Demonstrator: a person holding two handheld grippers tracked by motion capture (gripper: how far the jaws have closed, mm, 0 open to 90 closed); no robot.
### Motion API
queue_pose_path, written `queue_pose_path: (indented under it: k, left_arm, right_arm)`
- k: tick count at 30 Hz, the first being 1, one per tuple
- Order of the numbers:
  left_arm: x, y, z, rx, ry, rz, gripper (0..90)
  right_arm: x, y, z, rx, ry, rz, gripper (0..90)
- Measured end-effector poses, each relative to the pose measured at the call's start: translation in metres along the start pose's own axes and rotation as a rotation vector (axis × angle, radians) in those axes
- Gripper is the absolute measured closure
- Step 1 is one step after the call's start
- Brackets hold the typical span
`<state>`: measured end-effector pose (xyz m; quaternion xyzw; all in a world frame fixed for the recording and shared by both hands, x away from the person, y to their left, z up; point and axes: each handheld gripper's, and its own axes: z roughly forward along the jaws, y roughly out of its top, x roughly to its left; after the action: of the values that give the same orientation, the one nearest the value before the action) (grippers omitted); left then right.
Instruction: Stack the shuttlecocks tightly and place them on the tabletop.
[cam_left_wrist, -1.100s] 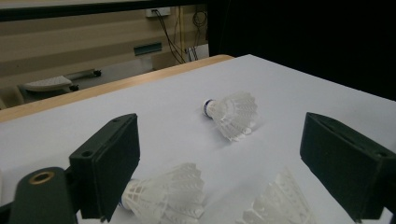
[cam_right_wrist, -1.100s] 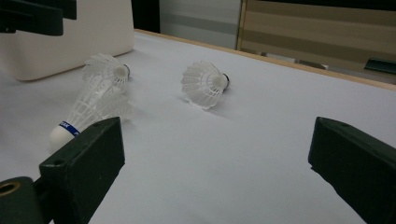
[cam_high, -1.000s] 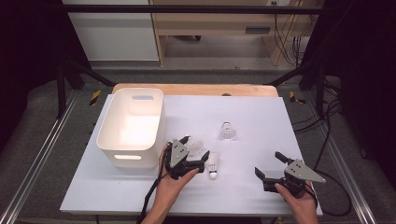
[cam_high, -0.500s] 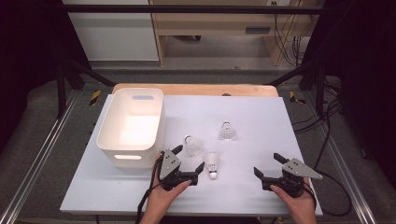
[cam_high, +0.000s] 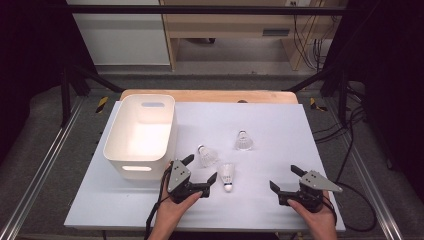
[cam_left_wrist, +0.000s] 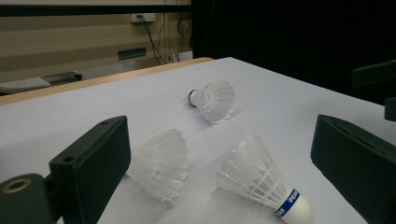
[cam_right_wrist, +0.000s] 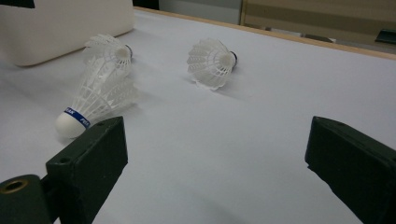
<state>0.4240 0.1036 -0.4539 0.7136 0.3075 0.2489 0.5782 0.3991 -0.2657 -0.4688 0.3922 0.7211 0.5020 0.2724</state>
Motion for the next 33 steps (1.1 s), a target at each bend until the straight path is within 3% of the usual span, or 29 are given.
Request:
queue_pose_path:
  k: [6, 24, 27, 33]
  left_arm:
    - [0.001, 0.008, 0.006, -0.001, -0.013, 0.034, 4.9]
    - [0.003, 0.016, 0.006, 0.009, -0.006, 0.043, 5.8]
    - [0.004, 0.017, 0.004, 0.038, 0.026, 0.055, 11.7]
    - [0.009, 0.014, 0.007, 0.11, 0.1, 0.011, 47.2]
  right_arm:
    - [0.001, -0.001, 0.0, 0.001, 0.024, -0.014, 3.7]
    - [0.009, 0.005, 0.0, -0.017, 0.033, -0.048, 6.6]
    - [0.009, 0.005, 0.0, -0.018, 0.033, -0.046, 6.6]
    - [0.007, 0.003, 0.0, -0.011, 0.033, -0.041, 6.9]
